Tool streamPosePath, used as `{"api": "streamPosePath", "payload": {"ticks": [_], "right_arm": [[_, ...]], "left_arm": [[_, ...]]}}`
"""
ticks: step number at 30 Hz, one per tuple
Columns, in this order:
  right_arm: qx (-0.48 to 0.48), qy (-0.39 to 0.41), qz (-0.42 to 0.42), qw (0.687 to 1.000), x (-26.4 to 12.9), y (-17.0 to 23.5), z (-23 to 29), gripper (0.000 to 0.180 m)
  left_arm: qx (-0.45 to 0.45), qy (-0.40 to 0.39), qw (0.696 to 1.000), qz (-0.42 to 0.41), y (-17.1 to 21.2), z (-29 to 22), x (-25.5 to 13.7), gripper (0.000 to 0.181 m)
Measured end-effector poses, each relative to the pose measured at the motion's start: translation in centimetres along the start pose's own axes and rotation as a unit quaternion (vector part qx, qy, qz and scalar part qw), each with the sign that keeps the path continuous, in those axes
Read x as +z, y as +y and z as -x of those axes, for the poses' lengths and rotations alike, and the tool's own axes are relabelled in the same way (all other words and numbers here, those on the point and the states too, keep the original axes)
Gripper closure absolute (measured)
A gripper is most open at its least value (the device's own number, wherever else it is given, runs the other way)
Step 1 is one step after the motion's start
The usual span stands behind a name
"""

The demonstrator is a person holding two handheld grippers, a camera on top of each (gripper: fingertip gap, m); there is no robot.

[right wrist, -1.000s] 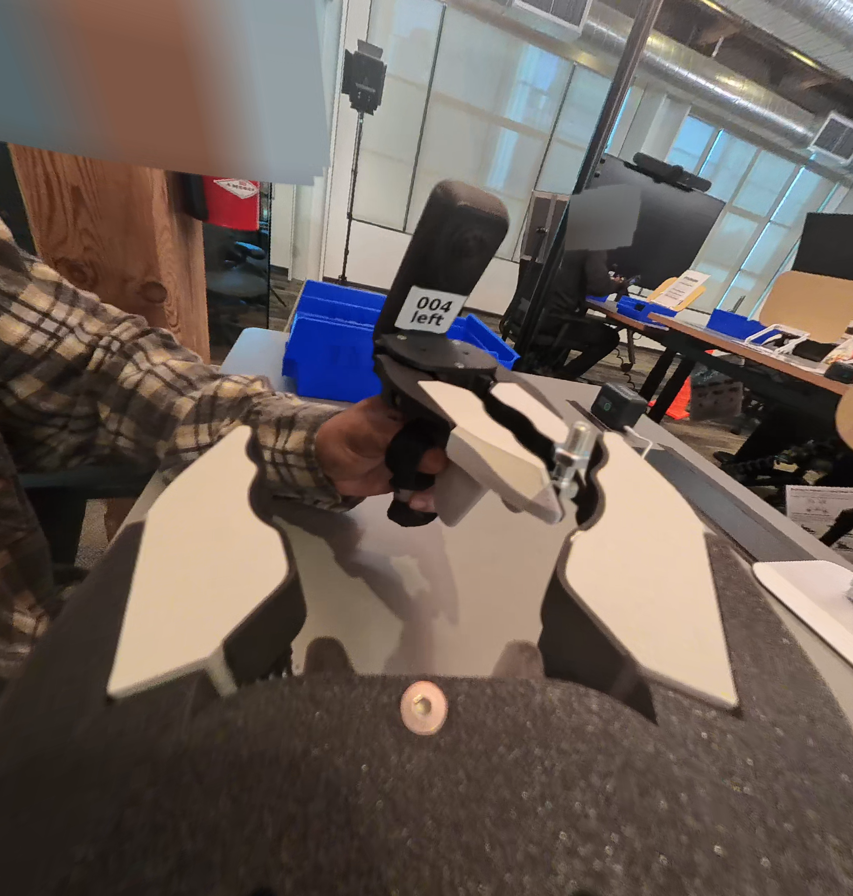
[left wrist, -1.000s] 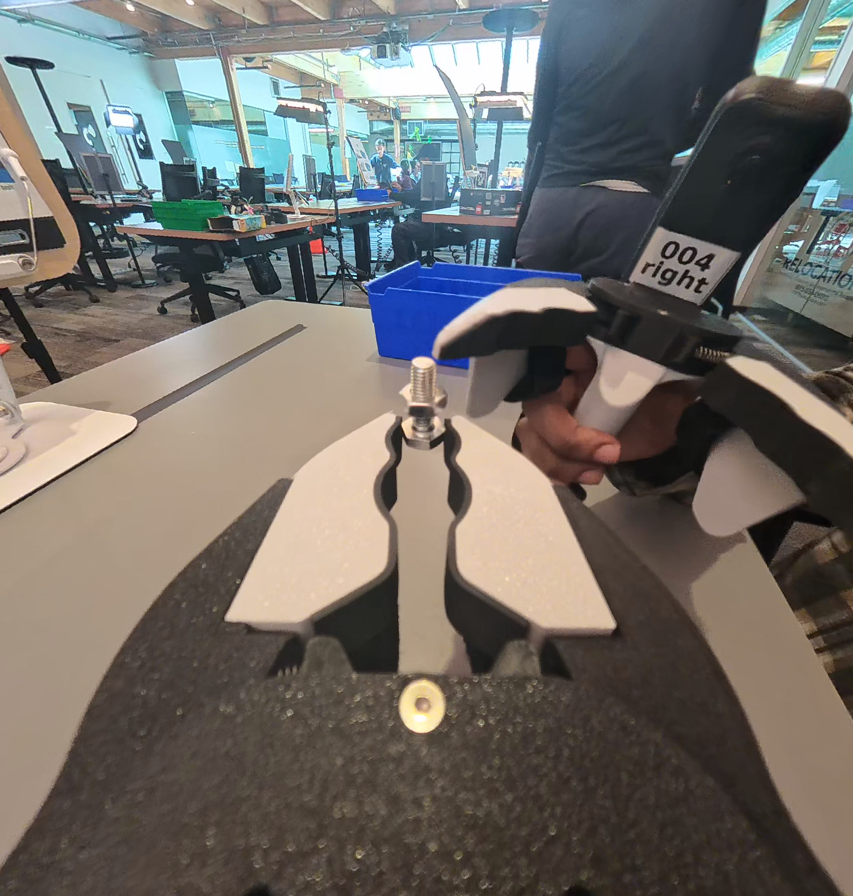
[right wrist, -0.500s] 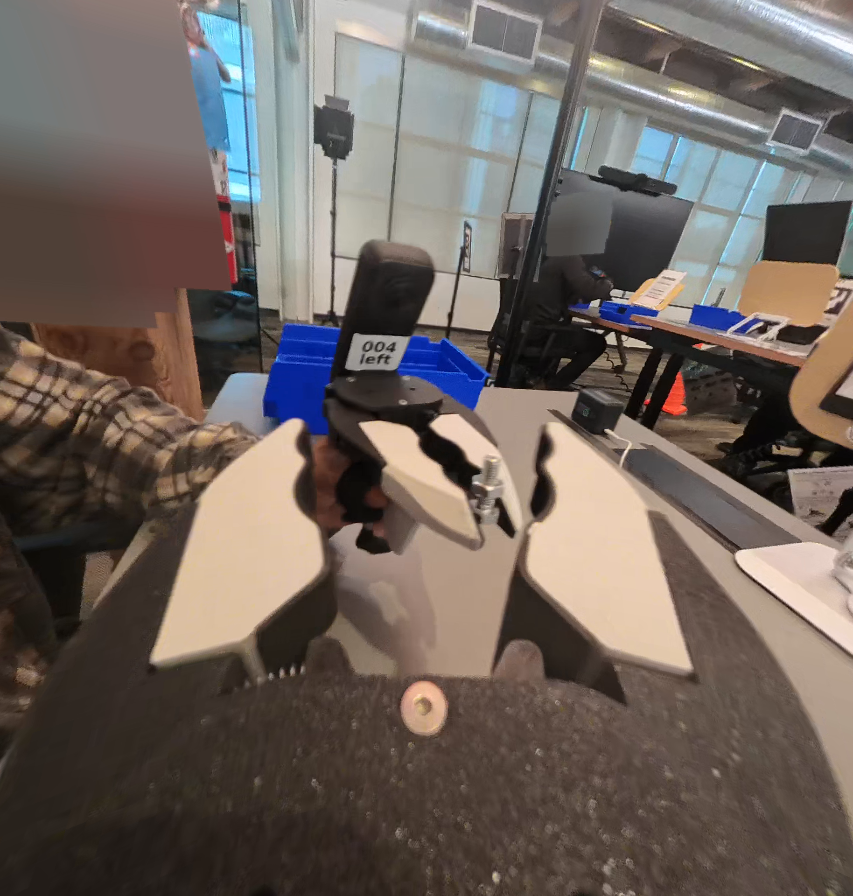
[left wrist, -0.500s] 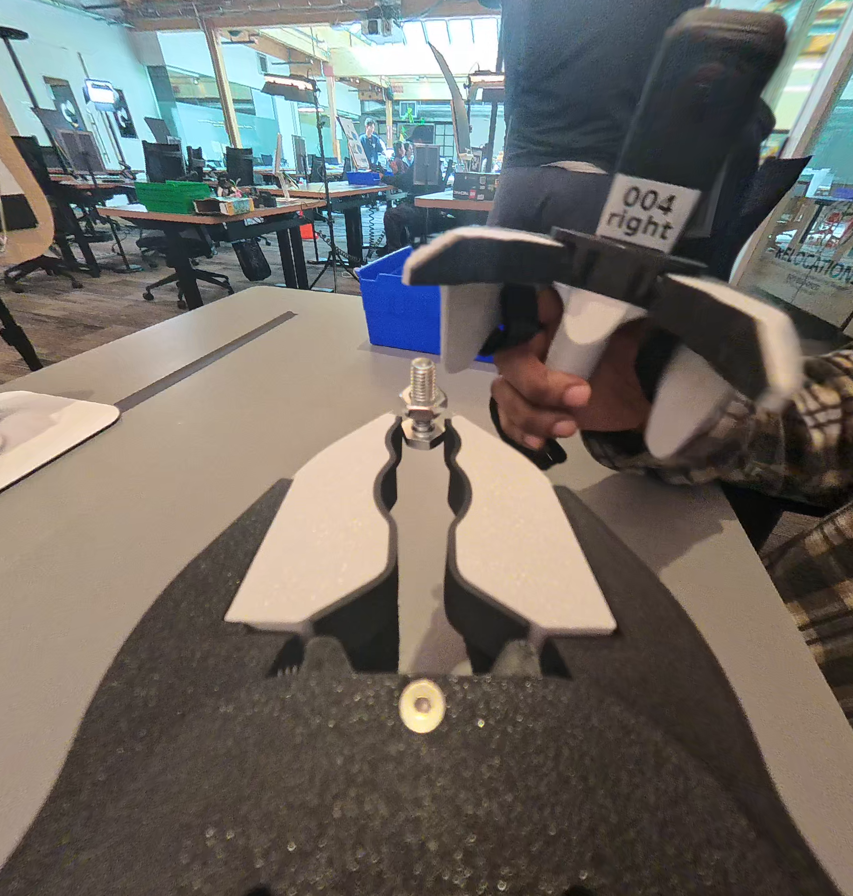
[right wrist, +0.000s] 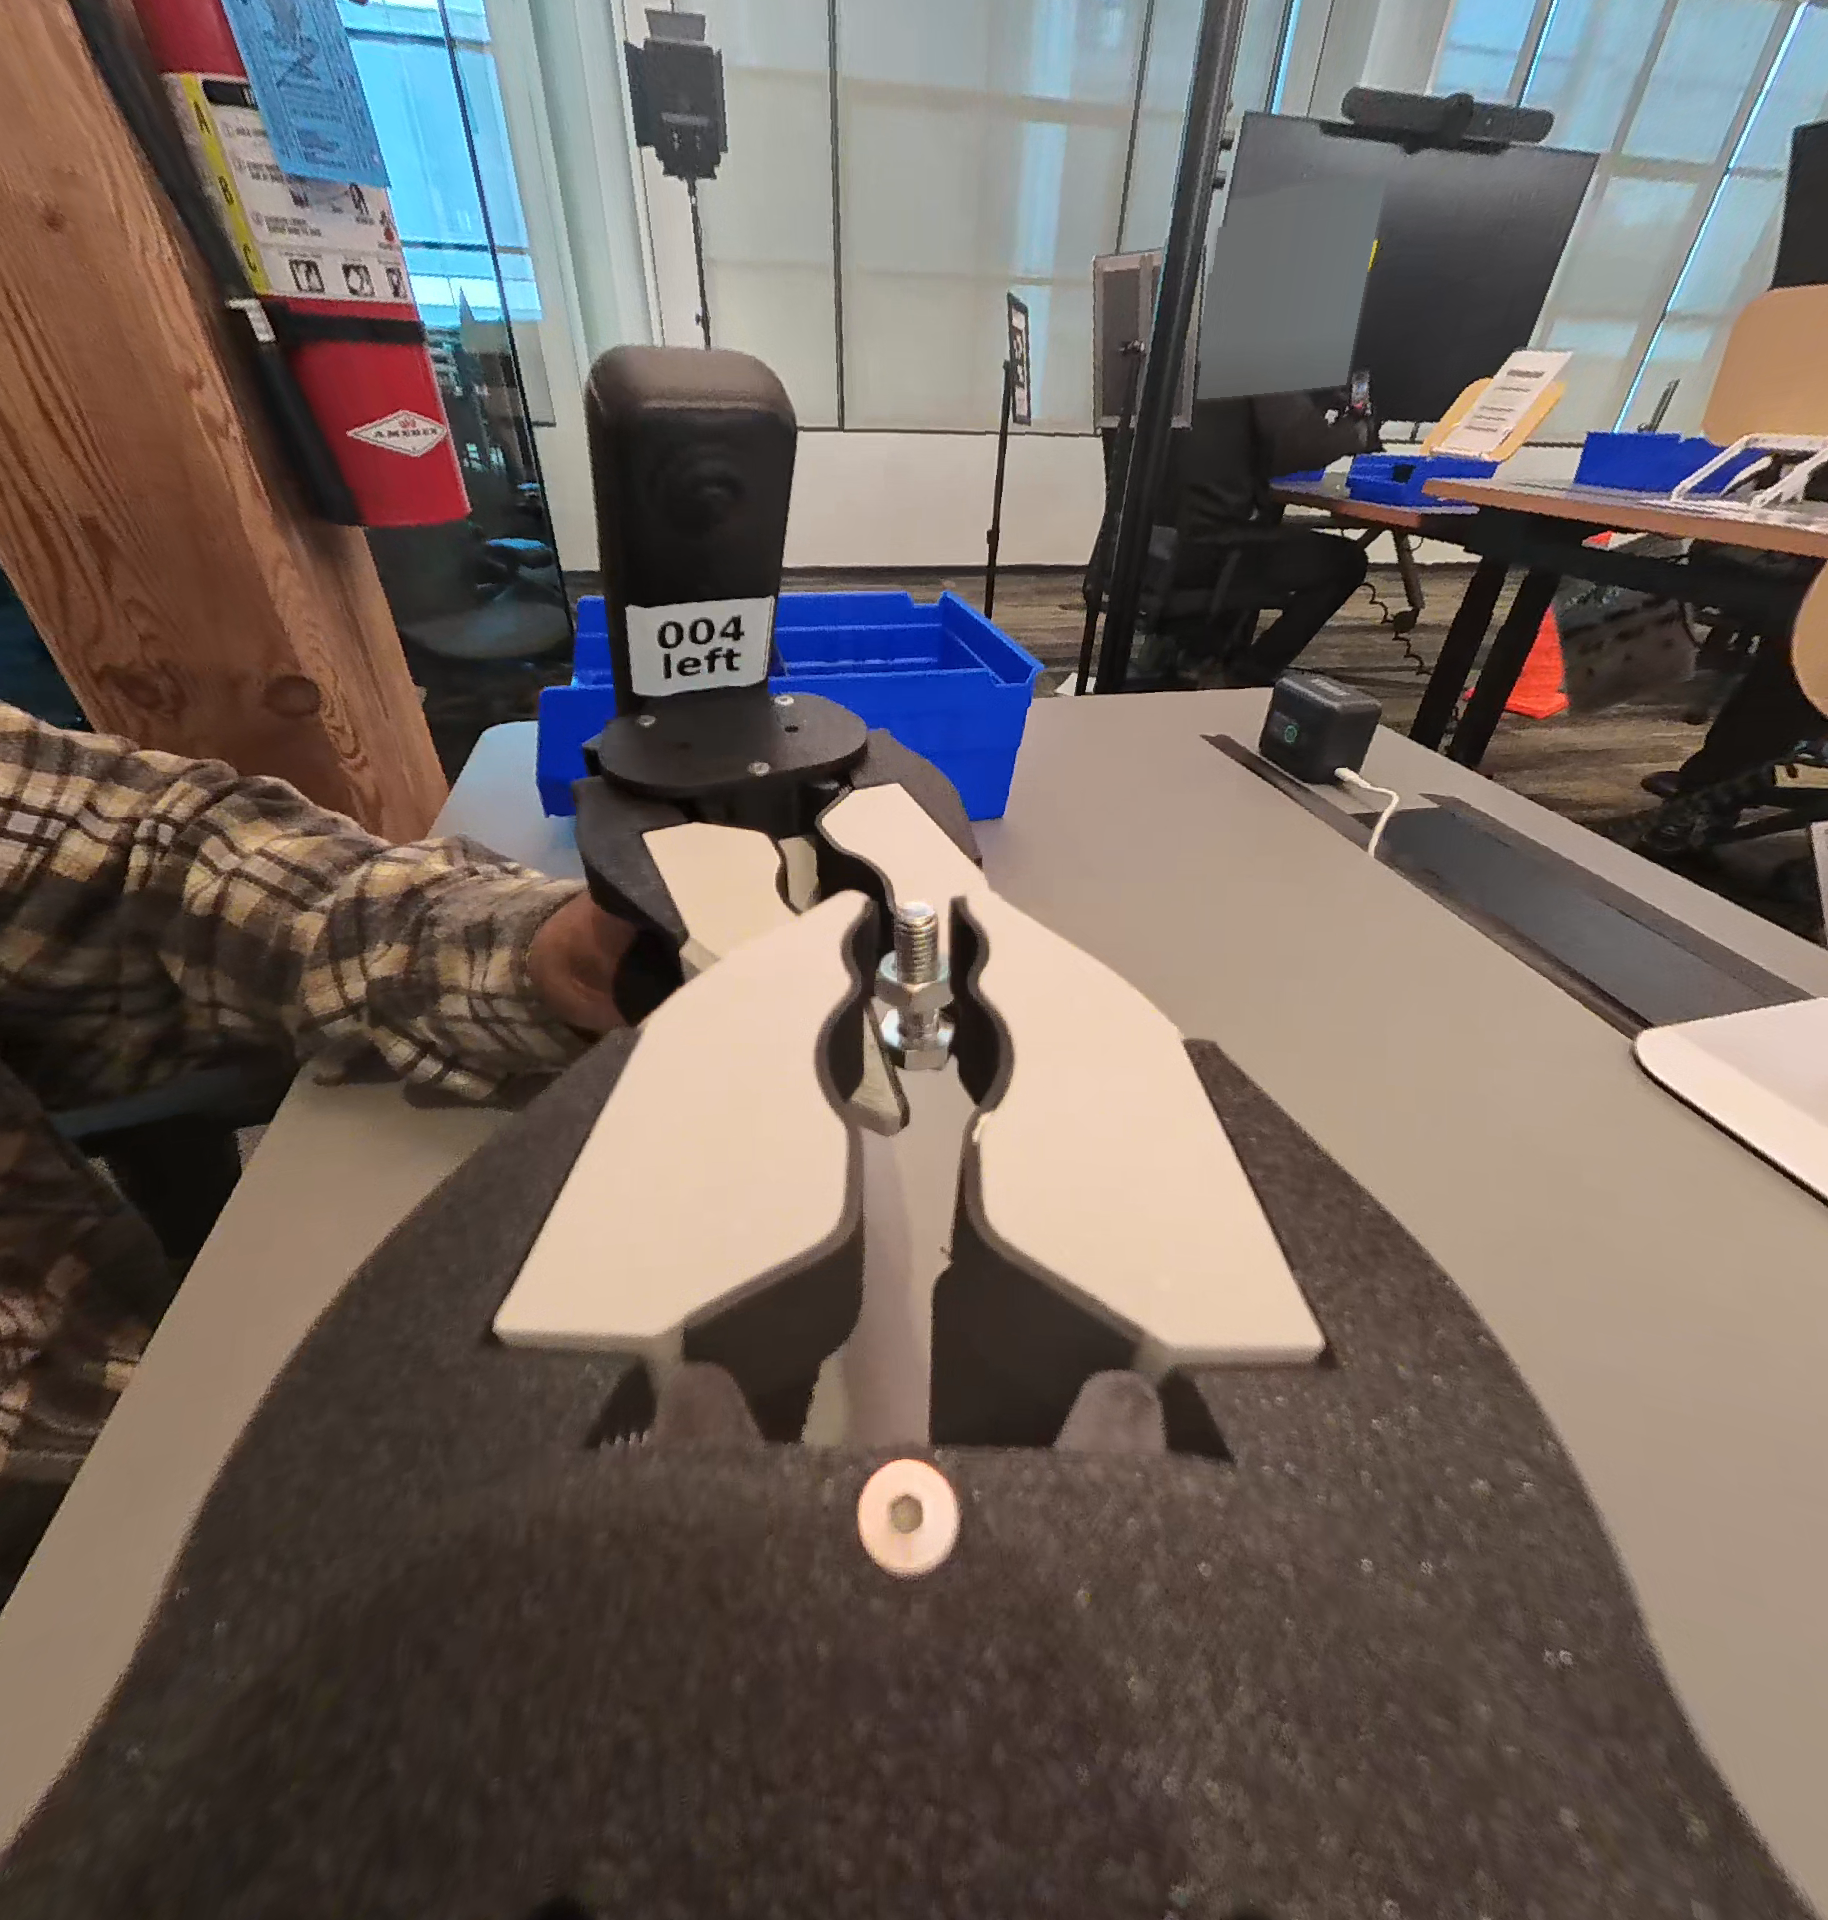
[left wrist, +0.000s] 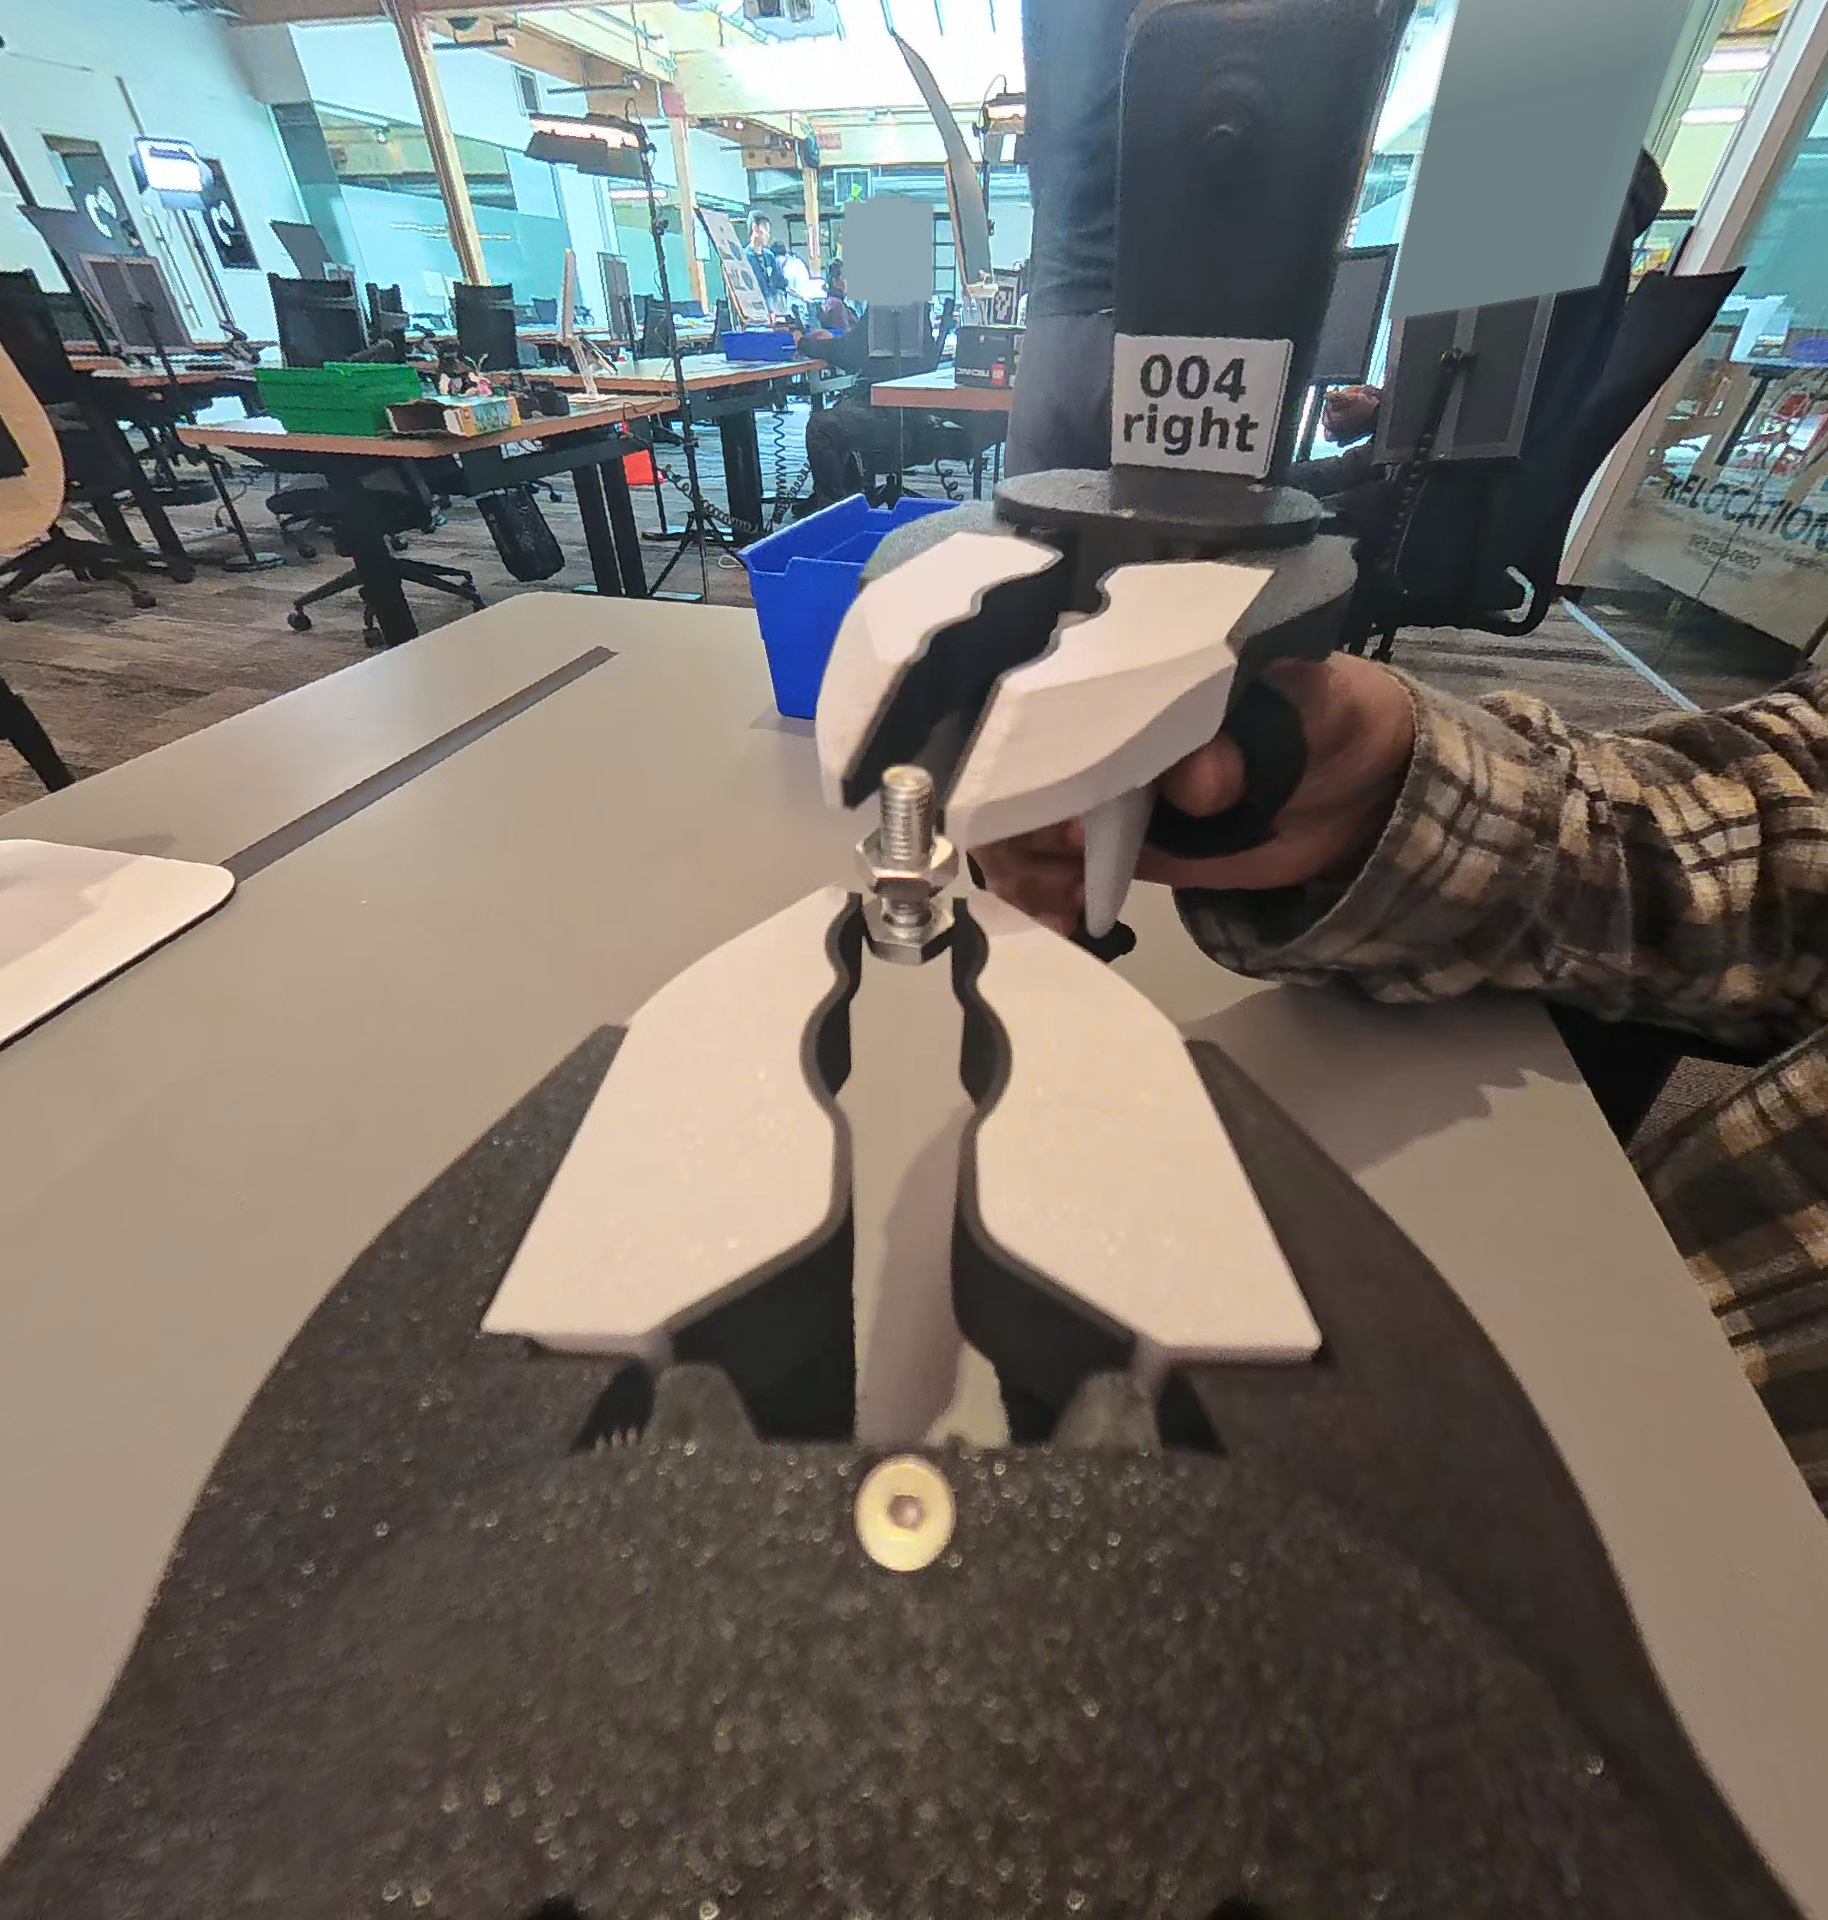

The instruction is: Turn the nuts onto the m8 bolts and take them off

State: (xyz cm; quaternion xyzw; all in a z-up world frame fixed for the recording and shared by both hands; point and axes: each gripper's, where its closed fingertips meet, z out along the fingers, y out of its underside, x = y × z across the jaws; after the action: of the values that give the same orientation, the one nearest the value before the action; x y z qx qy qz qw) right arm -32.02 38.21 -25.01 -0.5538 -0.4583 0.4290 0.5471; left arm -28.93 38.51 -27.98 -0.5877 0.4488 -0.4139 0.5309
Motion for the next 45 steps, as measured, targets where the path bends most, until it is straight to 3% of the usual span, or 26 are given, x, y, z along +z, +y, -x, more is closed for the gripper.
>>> {"api": "streamPosePath", "payload": {"ticks": [8, 15, 20, 26, 30, 33, 38, 42, 45], "right_arm": [[-0.008, 0.006, 0.001, 1.000, -0.2, -0.3, 0.1, 0.173], [-0.016, 0.053, -0.022, 0.998, -4.3, -3.4, -1.1, 0.173], [-0.069, 0.161, 0.014, 0.984, -12.5, -6.7, -4.3, 0.173], [-0.058, 0.357, 0.099, 0.927, -28.9, -9.2, -10.5, 0.172], [0.028, 0.457, 0.162, 0.874, -39.2, -5.6, -13.5, 0.172], [0.112, 0.477, 0.208, 0.846, -43.1, -0.5, -14.4, 0.172], [0.204, 0.467, 0.306, 0.804, -45.5, 8.3, -14.3, 0.172], [0.227, 0.459, 0.342, 0.788, -45.7, 11.8, -14.2, 0.172], [0.218, 0.462, 0.347, 0.786, -45.7, 12.4, -14.5, 0.136]], "left_arm": [[-0.007, 0.015, 1.000, -0.012, -0.3, -0.3, 0.0, 0.165], [-0.019, -0.006, 1.000, -0.013, 0.3, 0.6, 0.9, 0.106], [-0.002, -0.009, 1.000, -0.015, 0.2, 0.2, 1.0, 0.100], [0.022, -0.010, 1.000, 0.010, 1.2, -0.3, 1.7, 0.101], [0.045, -0.016, 0.998, 0.030, 1.9, -0.5, 2.0, 0.106], [0.055, -0.017, 0.998, 0.036, 2.2, -0.6, 2.2, 0.110], [0.053, -0.018, 0.998, 0.041, 2.6, -0.3, 2.2, 0.114], [0.048, -0.019, 0.998, 0.042, 2.8, -0.1, 2.1, 0.115], [0.048, -0.019, 0.998, 0.043, 2.8, -0.1, 2.1, 0.115]]}}
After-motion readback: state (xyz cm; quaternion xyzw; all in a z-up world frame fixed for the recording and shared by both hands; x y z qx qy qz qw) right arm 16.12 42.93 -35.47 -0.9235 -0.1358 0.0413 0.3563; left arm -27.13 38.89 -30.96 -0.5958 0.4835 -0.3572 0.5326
